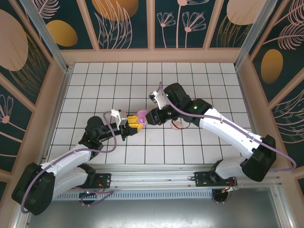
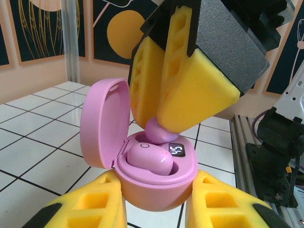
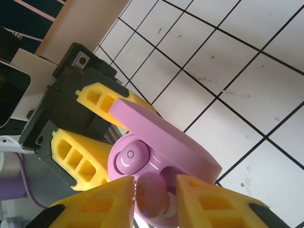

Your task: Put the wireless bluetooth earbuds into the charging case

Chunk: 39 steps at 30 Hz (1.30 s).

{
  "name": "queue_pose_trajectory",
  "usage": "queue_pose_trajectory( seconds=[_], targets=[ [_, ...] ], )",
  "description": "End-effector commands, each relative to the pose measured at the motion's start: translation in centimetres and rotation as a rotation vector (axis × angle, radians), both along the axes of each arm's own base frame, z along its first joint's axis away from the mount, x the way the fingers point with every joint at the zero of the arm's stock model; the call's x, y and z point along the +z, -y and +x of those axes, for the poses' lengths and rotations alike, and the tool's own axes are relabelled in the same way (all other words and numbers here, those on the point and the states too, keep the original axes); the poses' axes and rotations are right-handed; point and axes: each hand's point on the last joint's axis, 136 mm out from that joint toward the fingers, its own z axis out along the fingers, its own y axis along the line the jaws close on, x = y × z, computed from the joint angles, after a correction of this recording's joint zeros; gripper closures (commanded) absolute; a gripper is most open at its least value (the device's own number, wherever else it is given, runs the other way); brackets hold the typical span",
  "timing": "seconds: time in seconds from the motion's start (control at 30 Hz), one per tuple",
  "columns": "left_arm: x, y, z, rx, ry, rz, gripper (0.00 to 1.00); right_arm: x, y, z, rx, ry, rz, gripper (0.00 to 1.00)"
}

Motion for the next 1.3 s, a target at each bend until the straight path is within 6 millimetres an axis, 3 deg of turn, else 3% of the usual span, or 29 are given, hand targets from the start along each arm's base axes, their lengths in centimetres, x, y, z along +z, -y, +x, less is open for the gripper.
queue_pose_trajectory(
  seconds=[0.0,0.23,0.43,0.6,0.97,1.13,1.27],
  targets=[
    [1.4,0.1,-0.8,-0.028,0.046,-0.035,1.0,1.4,0.5,0.2,-0.029,0.039,0.0,0.69],
    [1.3,0.1,-0.7,-0.029,0.042,-0.033,1.0,3.0,0.8,0.8,-0.061,0.08,0.006,0.65],
    [1.6,0.2,-0.6,-0.03,0.051,-0.035,1.0,6.9,1.4,1.0,-0.077,0.16,0.055,0.65],
    [2.1,0.1,-0.8,-0.034,0.06,-0.052,1.0,8.5,1.6,1.7,-0.105,0.206,0.093,0.65],
    [2.8,-0.2,-1.0,-0.021,0.073,-0.069,1.0,6.2,-2.0,2.1,0.004,0.105,0.124,0.69],
    [2.4,-0.6,-0.6,0.022,0.079,-0.048,1.0,5.5,-2.1,0.3,0.054,0.029,0.134,0.74],
    [2.5,-1.0,-0.2,0.068,0.091,-0.049,1.0,5.3,-0.9,-1.8,0.058,-0.008,0.131,0.75]
  ],
)
